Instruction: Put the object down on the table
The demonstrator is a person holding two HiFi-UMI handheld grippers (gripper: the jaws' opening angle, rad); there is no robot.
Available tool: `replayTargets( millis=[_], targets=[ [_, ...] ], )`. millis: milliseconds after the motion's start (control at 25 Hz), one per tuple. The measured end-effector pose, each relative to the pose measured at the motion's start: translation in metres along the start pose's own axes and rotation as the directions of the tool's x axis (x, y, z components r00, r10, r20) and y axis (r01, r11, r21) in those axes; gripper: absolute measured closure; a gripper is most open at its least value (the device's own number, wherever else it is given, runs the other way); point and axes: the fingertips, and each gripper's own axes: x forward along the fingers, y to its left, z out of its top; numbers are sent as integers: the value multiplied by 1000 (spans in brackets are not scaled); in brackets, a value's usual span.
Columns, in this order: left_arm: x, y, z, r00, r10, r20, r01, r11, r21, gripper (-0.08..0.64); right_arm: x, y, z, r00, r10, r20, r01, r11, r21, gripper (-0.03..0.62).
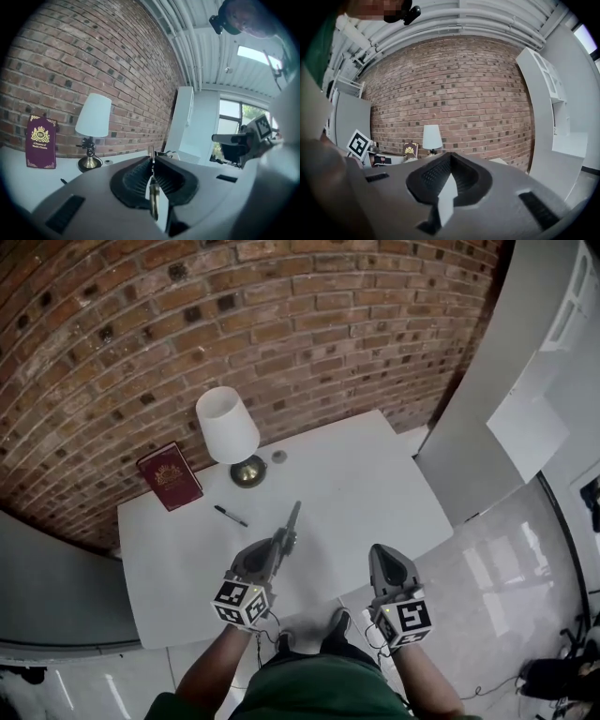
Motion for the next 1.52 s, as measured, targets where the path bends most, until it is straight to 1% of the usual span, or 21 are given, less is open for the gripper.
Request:
replayTargets(
  millis=[120,200,320,440,560,640,800,960,1080,1240,1400,1520],
  targets=[
    [24,-3,-20,997,46,-54,-44,998,47,538,9,-28,-13,999,33,-12,-33,999,13,589],
    [35,-1,-34,993,79,-89,-74,995,64,538,16,-38,-20,998,62,-32,-61,998,34,589],
    [48,0,-52,982,125,-144,-112,989,97,538,23,-50,-29,994,100,-47,-98,994,45,589],
    [60,-2,-71,967,154,-202,-124,980,156,538,29,-58,-35,988,134,-82,-129,990,66,589],
    [74,0,-93,954,166,-251,-106,967,234,538,36,-61,-45,982,149,-118,-138,986,97,589],
    [83,2,-107,946,164,-280,-87,960,267,537,40,-61,-52,979,151,-139,-136,985,108,589],
    [96,11,-137,928,156,-339,-49,952,303,537,47,-60,-67,978,137,-155,-121,987,109,589],
    [103,20,-159,912,162,-376,-29,942,335,537,49,-60,-82,974,120,-193,-100,988,114,590],
    [107,22,-171,906,153,-395,-5,936,351,538,47,-61,-90,972,102,-212,-74,988,136,589],
    [109,23,-184,901,143,-409,25,925,378,537,46,-56,-99,969,94,-229,-62,988,144,589],
    [114,19,-192,902,131,-412,66,900,431,537,47,-52,-102,966,91,-242,-56,987,148,589],
    [115,15,-197,904,133,-407,91,869,487,537,46,-49,-106,965,88,-246,-52,988,148,589]
  ],
)
